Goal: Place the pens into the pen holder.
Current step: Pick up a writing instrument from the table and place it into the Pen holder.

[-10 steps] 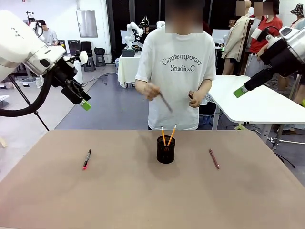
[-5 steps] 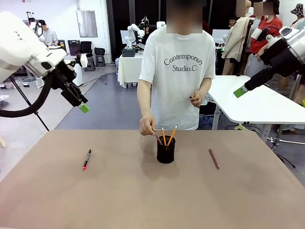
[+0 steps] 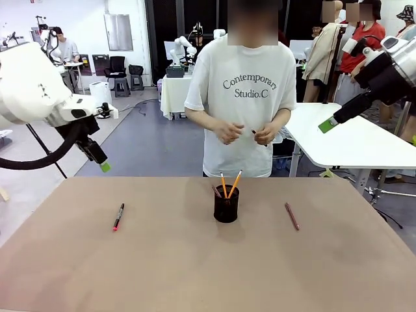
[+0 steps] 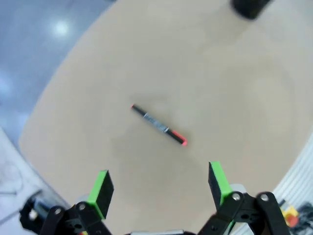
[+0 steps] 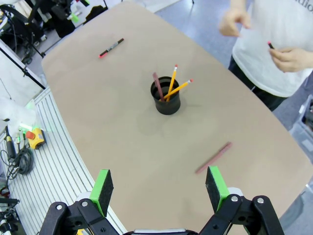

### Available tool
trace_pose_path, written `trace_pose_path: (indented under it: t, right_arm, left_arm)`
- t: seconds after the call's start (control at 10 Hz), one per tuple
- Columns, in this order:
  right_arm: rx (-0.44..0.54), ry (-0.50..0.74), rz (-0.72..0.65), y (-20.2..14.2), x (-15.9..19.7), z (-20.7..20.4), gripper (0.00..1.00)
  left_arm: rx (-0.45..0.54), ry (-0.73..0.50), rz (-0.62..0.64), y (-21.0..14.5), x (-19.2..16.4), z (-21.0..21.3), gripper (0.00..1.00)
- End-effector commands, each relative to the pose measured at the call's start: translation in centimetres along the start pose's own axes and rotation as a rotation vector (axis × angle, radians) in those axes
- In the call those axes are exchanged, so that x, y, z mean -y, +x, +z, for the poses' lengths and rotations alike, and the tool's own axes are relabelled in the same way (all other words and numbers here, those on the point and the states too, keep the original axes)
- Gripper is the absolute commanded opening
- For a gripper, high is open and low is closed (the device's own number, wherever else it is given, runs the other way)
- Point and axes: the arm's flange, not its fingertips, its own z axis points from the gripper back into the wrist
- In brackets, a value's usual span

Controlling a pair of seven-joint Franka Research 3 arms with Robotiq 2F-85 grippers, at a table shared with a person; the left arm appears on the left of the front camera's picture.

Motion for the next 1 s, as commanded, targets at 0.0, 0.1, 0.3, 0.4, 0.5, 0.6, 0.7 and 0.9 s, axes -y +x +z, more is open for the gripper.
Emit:
trace_pose_path:
  t: [0.0,0.1,0.3,0.4,0.5,0.6,0.7,0.9]
  right_arm:
    - [0.017,0.015,0.002,0.0,-0.1,0.0,1.00]
    - [0.017,0.015,0.002,0.0,-0.1,0.0,1.00]
    - [0.017,0.015,0.002,0.0,-0.1,0.0,1.00]
    - [0.017,0.015,0.002,0.0,-0.1,0.0,1.00]
    - [0.017,0.015,0.002,0.0,-0.1,0.0,1.00]
    - [0.017,0.015,0.002,0.0,-0.1,0.0,1.00]
    - [0.017,0.015,0.002,0.0,-0.1,0.0,1.00]
    - [0.017,0.015,0.002,0.0,-0.1,0.0,1.00]
  left_arm:
    - [-0.084,0.039,0.159,0.3,0.1,-0.8,1.00]
    - [-0.098,0.051,0.209,0.4,-0.1,-2.0,1.00]
    - [-0.109,0.082,0.355,0.4,0.0,-4.1,1.00]
    - [-0.086,0.141,0.401,0.3,-0.1,-5.0,1.00]
    - [-0.083,0.165,0.437,0.3,0.0,-5.7,1.00]
    - [-0.087,0.182,0.463,0.6,0.0,-6.5,1.00]
    - [-0.094,0.194,0.461,0.5,0.0,-6.7,1.00]
    - [-0.081,0.145,0.449,0.7,-0.5,-6.4,1.00]
